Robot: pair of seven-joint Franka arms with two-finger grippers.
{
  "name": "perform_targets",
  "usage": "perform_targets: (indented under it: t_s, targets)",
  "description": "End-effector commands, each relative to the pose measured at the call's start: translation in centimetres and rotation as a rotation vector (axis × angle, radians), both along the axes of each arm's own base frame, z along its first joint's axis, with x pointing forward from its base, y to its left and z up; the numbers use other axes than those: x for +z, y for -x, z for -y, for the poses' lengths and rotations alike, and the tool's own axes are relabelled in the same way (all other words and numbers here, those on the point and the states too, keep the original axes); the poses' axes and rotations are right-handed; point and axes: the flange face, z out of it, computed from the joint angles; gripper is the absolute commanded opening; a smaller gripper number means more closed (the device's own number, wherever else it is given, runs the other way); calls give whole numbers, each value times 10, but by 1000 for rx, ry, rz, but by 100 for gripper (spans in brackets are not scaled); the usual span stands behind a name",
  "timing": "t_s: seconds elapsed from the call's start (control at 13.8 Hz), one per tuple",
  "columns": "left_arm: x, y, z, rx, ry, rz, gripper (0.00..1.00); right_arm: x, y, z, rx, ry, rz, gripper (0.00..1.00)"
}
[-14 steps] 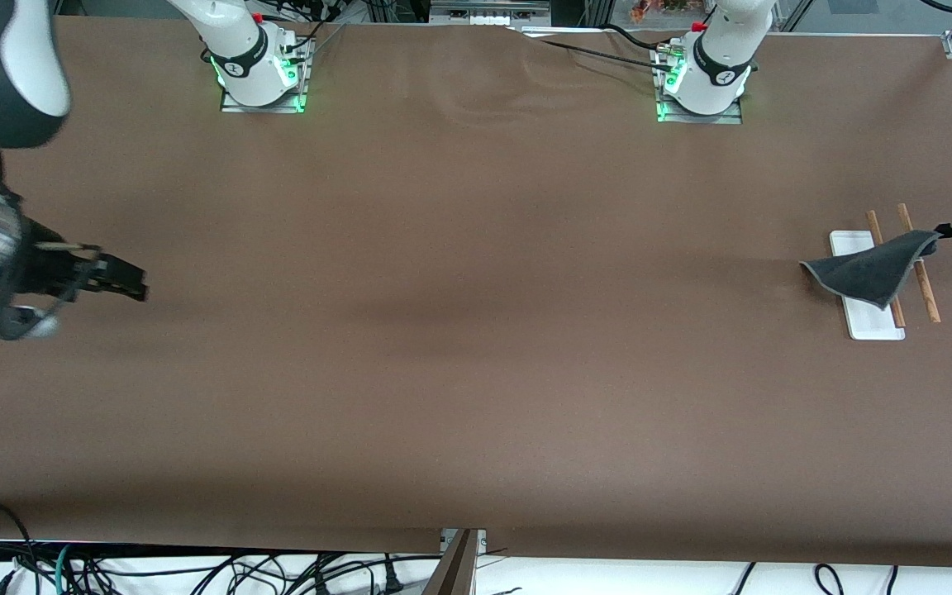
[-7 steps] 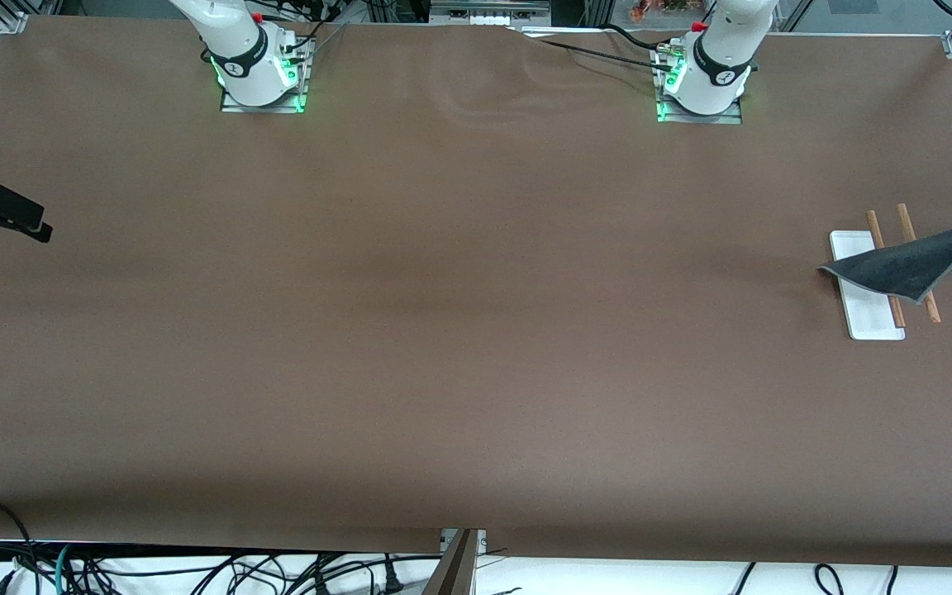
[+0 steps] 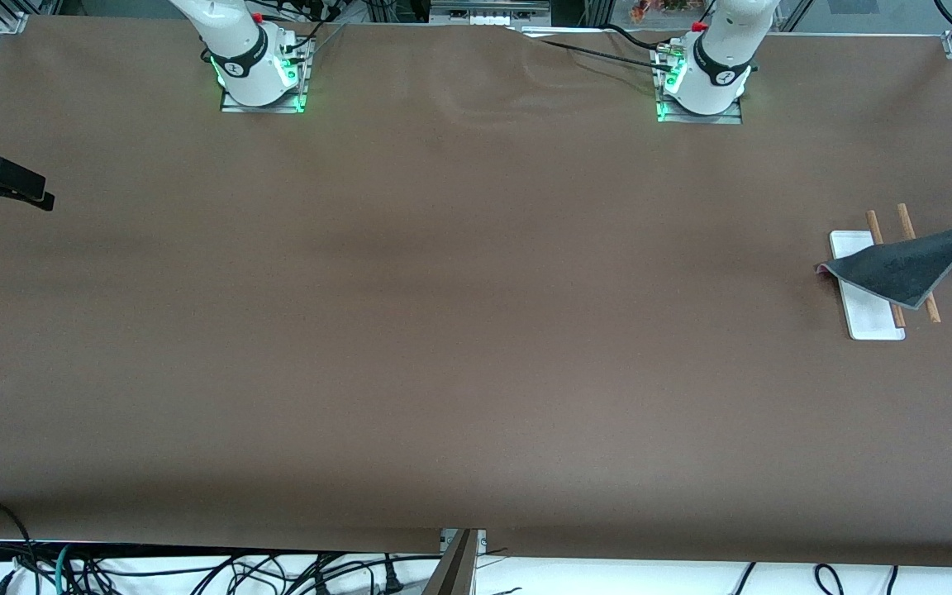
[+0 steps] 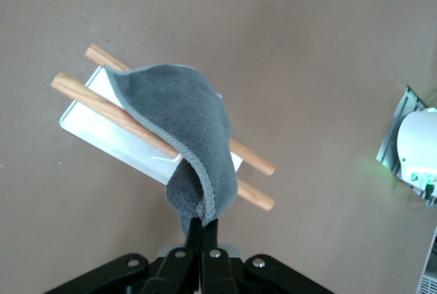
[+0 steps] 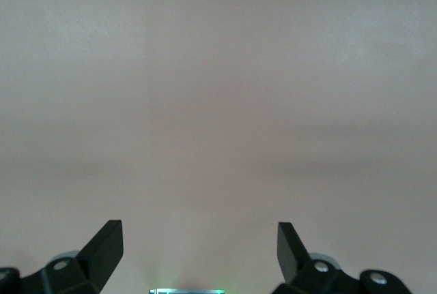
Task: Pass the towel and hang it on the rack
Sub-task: 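Drape the towel over the wooden dowels with the left gripper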
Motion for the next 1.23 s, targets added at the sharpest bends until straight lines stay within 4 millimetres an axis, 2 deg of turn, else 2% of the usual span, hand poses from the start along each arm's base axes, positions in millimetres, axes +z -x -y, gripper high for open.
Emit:
perform_targets:
  t_s: [0.0,0.07,0.36,0.51,0.58,0.65,0.87,1.01,1.16]
  targets:
    - [-11,3,-29,-45,9,11,0,-1,5,-7,23,-6,-12,100]
    - [-16,10,-38,-29,15,8,0,-2,3,-8,28,-8,-12,100]
    - [-26,16,-55,-5,-11,31,1,-4,1,-15,42,-6,-14,100]
    - [-36,20,-65,-36,0,60,26,-3,1,-15,42,-5,-9,100]
    - [-42,21,-69,-51,16,72,51,-3,1,-15,42,-5,-9,100]
    - [-43,23,-70,-55,24,78,100,-4,1,-15,42,-5,-12,100]
    - [-38,21,-70,-49,27,92,100,-4,0,-15,43,-3,-11,100]
    - [-29,12,-69,-53,5,112,100,-4,0,-15,43,-5,-9,100]
    - [-23,-22,-55,-125,-44,174,100,-4,0,-15,43,-5,-9,100]
